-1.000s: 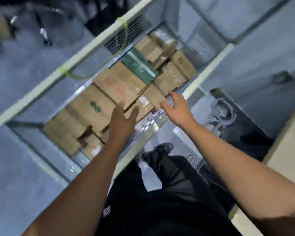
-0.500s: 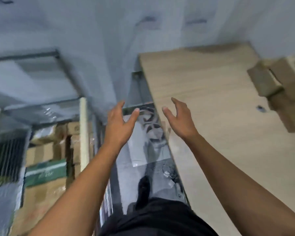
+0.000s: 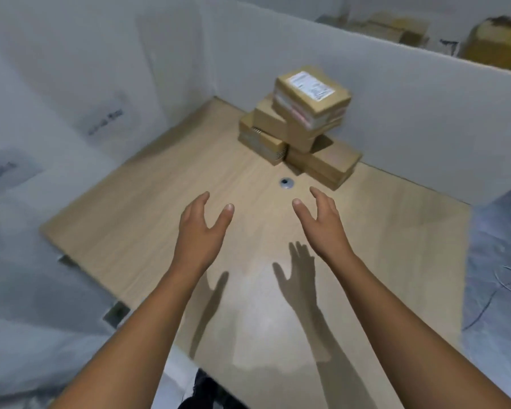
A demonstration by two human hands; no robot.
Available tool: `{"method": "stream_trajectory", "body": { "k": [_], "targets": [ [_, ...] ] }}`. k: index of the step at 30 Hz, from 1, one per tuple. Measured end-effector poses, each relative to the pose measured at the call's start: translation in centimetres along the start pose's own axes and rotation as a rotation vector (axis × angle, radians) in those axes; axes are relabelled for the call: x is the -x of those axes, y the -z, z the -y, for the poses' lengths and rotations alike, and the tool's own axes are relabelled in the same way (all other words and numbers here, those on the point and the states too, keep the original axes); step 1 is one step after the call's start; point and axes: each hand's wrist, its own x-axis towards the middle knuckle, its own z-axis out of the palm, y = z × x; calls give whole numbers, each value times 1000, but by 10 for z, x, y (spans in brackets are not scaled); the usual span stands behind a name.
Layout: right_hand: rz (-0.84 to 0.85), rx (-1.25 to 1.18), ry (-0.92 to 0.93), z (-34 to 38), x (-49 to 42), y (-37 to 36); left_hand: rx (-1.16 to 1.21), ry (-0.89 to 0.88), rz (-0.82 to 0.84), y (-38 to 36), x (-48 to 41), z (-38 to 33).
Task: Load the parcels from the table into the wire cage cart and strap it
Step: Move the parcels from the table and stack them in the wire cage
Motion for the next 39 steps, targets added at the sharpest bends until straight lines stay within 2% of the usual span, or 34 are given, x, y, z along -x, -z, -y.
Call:
{"method": "stream_trajectory", "body": {
  "k": [5,10,17,21,24,26,29,32,34,37,39],
  "targets": [
    [-155,-74,-39,11,-62,33,21,-88,91,-30,-89,-43],
    [-246,-215,-181,15,-131,44,64,-122,180,-66,-200,-76],
    [-362,-281,-316,20,-242,32,151,-82,251,-130,-358,-104],
    [-384,-173,-278,20,-289,18,210,-45,313,-171,-412,-121],
    [-329,-302,-310,19,-310,12,253,-16,418,-188,-435,-126],
    [-279,-416,-297,20,-316,10,278,-35,466,-193,-436,-127],
    [-303,-485,-265,17,-302,4,367,-42,364,-193,-410,-119],
    [-393,-414,-175,14,-260,-6,497,-32,206,-179,-349,-93],
    [-425,-378,-89,18,-227,-9,606,19,163,-161,-304,-71],
    [-369,-365,-7,23,-178,-13,738,117,114,-125,-234,-42],
    [-324,-356,25,27,-140,-16,763,118,116,-95,-181,-30]
  ]
}}
